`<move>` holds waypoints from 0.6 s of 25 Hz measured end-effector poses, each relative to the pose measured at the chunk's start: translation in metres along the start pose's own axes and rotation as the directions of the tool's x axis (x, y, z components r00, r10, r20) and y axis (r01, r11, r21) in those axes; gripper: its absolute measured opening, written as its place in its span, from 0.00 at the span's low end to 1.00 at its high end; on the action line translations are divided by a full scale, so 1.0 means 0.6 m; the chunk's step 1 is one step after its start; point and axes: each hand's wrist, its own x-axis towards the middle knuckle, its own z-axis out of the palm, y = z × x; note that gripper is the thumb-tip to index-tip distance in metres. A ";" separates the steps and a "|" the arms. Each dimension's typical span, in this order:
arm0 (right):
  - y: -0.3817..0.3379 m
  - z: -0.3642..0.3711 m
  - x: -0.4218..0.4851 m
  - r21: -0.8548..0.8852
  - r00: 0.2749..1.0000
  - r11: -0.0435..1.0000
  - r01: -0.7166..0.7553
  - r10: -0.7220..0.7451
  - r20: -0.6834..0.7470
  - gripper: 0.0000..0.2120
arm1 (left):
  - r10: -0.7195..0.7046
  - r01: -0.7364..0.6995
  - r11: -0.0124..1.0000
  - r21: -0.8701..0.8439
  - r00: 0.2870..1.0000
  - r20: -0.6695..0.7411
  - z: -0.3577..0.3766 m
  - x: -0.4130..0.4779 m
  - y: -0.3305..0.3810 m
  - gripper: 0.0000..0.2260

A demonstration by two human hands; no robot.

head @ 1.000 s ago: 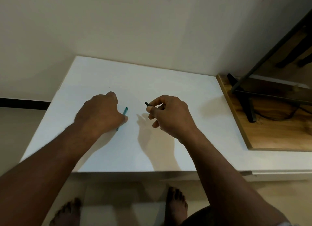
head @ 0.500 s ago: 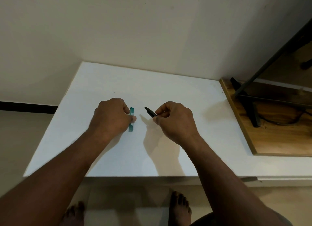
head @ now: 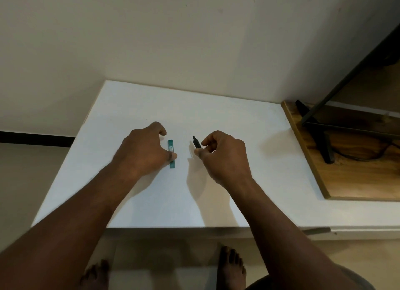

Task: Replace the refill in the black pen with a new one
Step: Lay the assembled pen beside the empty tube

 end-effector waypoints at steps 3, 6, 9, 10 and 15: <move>0.000 0.011 -0.003 -0.056 1.000 0.998 0.010 -0.010 -0.015 0.06 | 0.051 -0.060 0.994 0.090 0.993 0.104 -0.009 -0.001 0.001 0.38; 0.001 0.021 -0.008 -0.124 0.999 0.991 0.043 -0.045 -0.014 0.06 | 0.094 -0.108 0.982 0.154 0.991 0.093 0.001 -0.006 0.004 0.37; 0.003 0.026 -0.009 -0.163 0.999 0.985 0.051 -0.053 -0.009 0.07 | 0.114 -0.124 0.982 0.145 0.991 0.073 0.004 -0.007 0.007 0.35; 0.004 0.027 -0.009 -0.167 0.999 0.985 0.044 -0.046 -0.009 0.08 | 0.115 -0.124 0.982 0.142 0.991 0.072 0.003 -0.006 0.006 0.35; 0.003 0.037 -0.004 -0.163 1.000 0.986 0.025 -0.027 -0.011 0.12 | 0.130 -0.141 0.977 0.158 0.989 0.077 0.011 -0.003 0.005 0.35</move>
